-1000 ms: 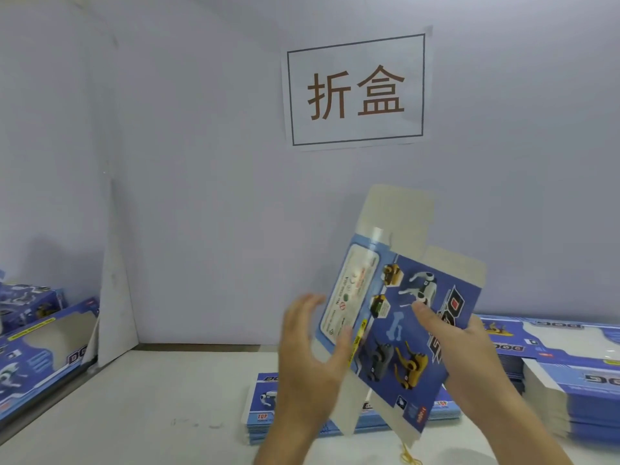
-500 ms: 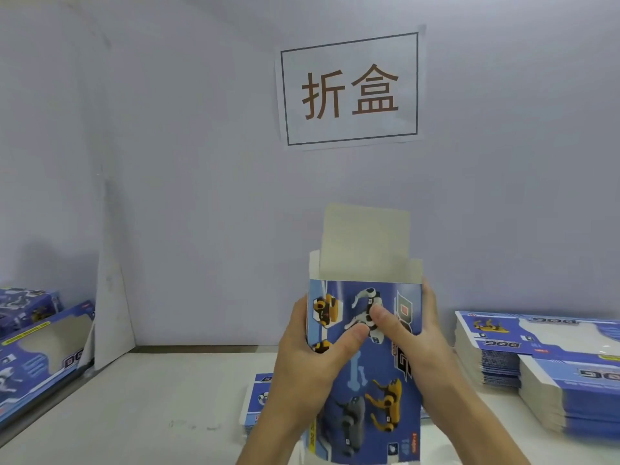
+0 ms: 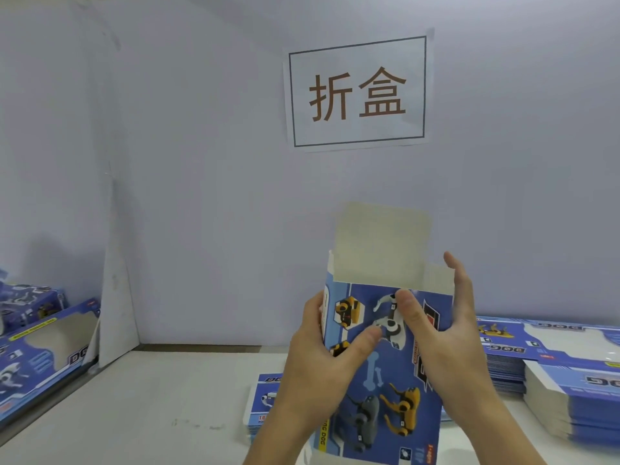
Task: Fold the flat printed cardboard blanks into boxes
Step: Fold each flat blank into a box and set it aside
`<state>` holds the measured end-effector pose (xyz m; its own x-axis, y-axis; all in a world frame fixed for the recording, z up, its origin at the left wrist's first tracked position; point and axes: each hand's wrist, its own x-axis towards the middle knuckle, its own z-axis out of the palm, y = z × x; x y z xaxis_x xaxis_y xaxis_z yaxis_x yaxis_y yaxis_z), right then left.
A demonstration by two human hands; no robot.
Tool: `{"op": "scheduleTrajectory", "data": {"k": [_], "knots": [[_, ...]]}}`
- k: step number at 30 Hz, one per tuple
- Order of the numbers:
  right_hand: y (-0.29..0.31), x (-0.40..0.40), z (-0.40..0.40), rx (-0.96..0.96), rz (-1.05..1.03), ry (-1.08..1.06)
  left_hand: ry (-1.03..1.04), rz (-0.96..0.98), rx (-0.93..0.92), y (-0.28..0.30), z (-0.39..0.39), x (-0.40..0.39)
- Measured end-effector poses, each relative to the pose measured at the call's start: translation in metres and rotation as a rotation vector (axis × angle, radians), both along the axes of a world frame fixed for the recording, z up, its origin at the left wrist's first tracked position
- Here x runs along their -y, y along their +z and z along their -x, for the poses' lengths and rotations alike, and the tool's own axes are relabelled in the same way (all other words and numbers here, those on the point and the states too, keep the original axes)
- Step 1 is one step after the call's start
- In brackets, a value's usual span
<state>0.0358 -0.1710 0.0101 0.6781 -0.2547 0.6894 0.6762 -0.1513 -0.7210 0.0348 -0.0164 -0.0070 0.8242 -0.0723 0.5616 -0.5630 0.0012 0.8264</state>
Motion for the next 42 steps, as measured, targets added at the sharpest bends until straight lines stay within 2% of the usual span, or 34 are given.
{"op": "scheduleTrajectory", "data": {"k": [3, 7, 11, 14, 16, 19, 23, 29, 34, 42], "knots": [[0.000, -0.008, 0.005, -0.020, 0.021, 0.062, 0.071, 0.089, -0.011, 0.008, 0.002, -0.010], [0.000, -0.025, 0.012, -0.027, 0.079, 0.203, 0.132, 0.224, 0.136, 0.020, 0.006, -0.015], [-0.002, -0.034, 0.011, 0.079, 0.030, 0.229, 0.194, 0.257, 0.253, 0.022, 0.010, -0.016], [-0.002, -0.030, 0.007, 0.113, 0.035, 0.201, 0.103, 0.247, 0.234, 0.021, 0.013, -0.014], [-0.001, -0.026, 0.005, 0.124, 0.071, 0.169, 0.113, 0.236, 0.244, 0.020, 0.012, -0.011], [0.003, -0.022, 0.009, 0.108, 0.106, 0.156, 0.157, 0.198, 0.232, 0.017, 0.010, -0.008], [0.002, -0.023, 0.009, 0.037, 0.082, 0.290, 0.289, 0.112, 0.256, 0.019, 0.011, -0.010], [0.005, -0.023, 0.013, 0.005, 0.019, 0.273, 0.378, 0.041, 0.245, 0.024, 0.016, -0.011], [0.008, -0.019, 0.013, -0.033, -0.017, 0.278, 0.276, 0.161, 0.204, 0.027, 0.018, -0.007], [0.011, -0.017, 0.013, -0.060, -0.051, 0.328, 0.237, 0.241, 0.104, 0.028, 0.020, -0.010]]}}
